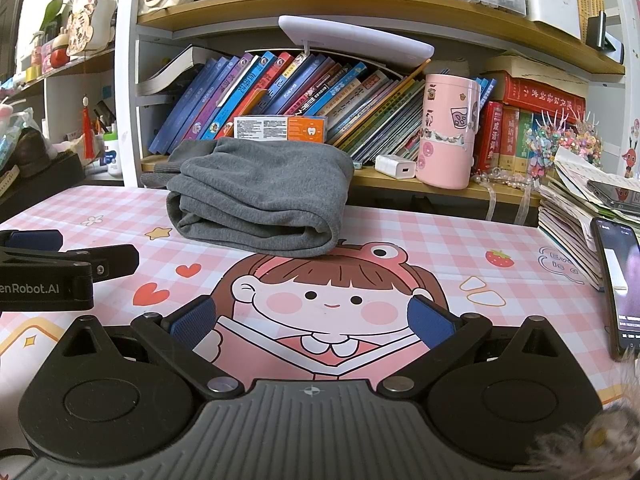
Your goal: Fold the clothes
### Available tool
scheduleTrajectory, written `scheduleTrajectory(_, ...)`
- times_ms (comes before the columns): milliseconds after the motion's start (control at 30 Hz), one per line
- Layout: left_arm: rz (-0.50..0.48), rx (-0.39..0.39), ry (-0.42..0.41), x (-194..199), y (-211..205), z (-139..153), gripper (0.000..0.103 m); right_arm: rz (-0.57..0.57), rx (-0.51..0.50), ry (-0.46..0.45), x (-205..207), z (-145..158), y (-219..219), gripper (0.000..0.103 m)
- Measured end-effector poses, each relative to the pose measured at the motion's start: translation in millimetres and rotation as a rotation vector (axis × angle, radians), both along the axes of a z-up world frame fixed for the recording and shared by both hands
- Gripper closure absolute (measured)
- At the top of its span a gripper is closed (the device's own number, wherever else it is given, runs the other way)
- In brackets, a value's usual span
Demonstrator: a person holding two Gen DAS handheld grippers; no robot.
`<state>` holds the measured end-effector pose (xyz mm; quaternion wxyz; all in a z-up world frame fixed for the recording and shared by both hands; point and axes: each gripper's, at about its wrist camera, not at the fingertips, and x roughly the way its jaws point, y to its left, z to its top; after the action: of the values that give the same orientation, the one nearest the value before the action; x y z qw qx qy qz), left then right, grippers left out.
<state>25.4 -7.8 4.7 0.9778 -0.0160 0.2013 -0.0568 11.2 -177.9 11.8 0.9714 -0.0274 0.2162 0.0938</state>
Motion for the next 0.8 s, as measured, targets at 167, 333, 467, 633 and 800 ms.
scheduleTrajectory(167, 0.001, 0.002, -0.001, -1.8, -1.1, -0.4, 0.000, 0.001, -0.002, 0.002, 0.4, -0.3, 0.0, 0.000)
scheduleTrajectory(333, 0.000, 0.005, -0.002, -2.4, -1.1, -0.2, 0.000, 0.001, -0.002, 0.004, 0.2, -0.1, 0.5, 0.000)
scheduleTrajectory(467, -0.001, 0.007, -0.002, -2.1, -1.5, -0.1, 0.000, 0.001, -0.002, 0.005, 0.1, -0.4, 0.7, 0.000)
scheduleTrajectory(633, -0.003, 0.006, -0.001, -1.8, -1.4, -0.4, 0.000, 0.000, -0.003, 0.005, 0.2, -0.6, 0.8, 0.000)
scheduleTrajectory(800, -0.005, 0.005, 0.001, -1.2, -1.4, -0.6, 0.000, 0.000, -0.003, 0.006, 0.3, -0.9, 1.2, 0.000)
